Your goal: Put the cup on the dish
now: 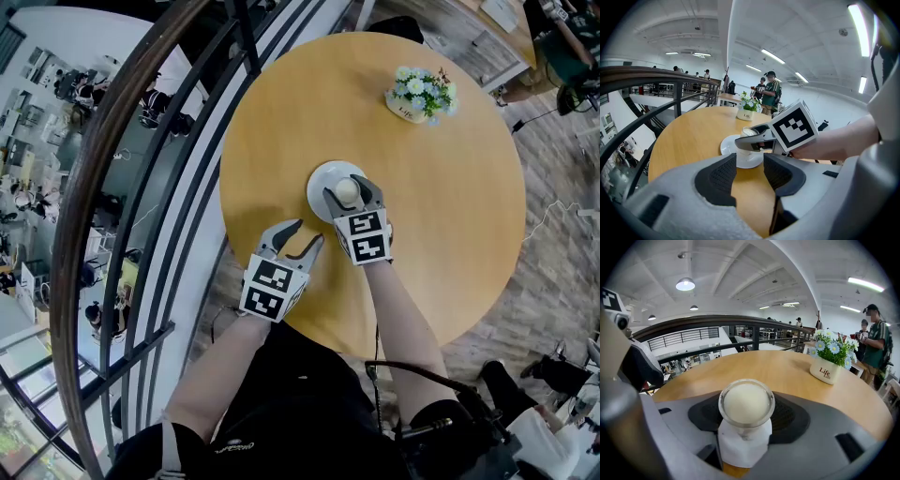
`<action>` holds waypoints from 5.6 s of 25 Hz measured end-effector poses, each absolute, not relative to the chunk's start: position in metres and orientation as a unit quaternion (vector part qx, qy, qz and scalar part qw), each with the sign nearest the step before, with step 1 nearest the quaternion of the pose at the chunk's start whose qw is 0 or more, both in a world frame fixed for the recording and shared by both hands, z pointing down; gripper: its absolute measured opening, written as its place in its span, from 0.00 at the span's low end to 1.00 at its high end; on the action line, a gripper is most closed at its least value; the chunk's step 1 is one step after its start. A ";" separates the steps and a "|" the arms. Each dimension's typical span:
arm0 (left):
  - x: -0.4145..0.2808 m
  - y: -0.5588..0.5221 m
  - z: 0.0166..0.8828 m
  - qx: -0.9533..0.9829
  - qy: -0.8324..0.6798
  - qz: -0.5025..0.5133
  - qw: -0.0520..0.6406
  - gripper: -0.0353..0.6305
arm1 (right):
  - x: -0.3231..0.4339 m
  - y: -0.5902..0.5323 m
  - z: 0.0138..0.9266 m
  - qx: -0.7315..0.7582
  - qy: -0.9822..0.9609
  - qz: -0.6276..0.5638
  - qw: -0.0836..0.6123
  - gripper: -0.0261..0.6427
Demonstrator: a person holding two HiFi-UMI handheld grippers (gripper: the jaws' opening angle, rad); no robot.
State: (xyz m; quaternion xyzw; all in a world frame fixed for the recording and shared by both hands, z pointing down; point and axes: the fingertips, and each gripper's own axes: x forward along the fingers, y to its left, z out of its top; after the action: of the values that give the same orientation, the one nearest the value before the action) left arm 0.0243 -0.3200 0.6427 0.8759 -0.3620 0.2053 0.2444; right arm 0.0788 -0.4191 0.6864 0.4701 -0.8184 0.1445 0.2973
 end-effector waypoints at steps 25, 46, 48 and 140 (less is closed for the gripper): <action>0.026 -0.317 0.640 0.880 -0.359 0.204 0.236 0.30 | 0.074 -0.423 0.684 0.482 -0.819 0.137 0.279 0.42; 0.022 -0.317 0.644 0.879 -0.362 0.203 0.236 0.30 | 0.076 -0.423 0.688 0.492 -0.816 0.137 0.272 0.42; 0.023 -0.318 0.643 0.879 -0.361 0.203 0.236 0.30 | 0.076 -0.424 0.687 0.492 -0.816 0.138 0.269 0.43; 0.122 -0.250 0.458 0.939 -0.301 0.134 0.094 0.30 | 0.201 -0.229 0.439 0.618 -0.776 0.107 0.074 0.17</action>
State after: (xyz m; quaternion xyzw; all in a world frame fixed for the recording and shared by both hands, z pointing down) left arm 0.1215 -0.2495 0.4583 0.9395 -0.3011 0.1340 0.0937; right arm 0.2014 -0.2293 0.4386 0.6178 -0.7755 0.1068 0.0736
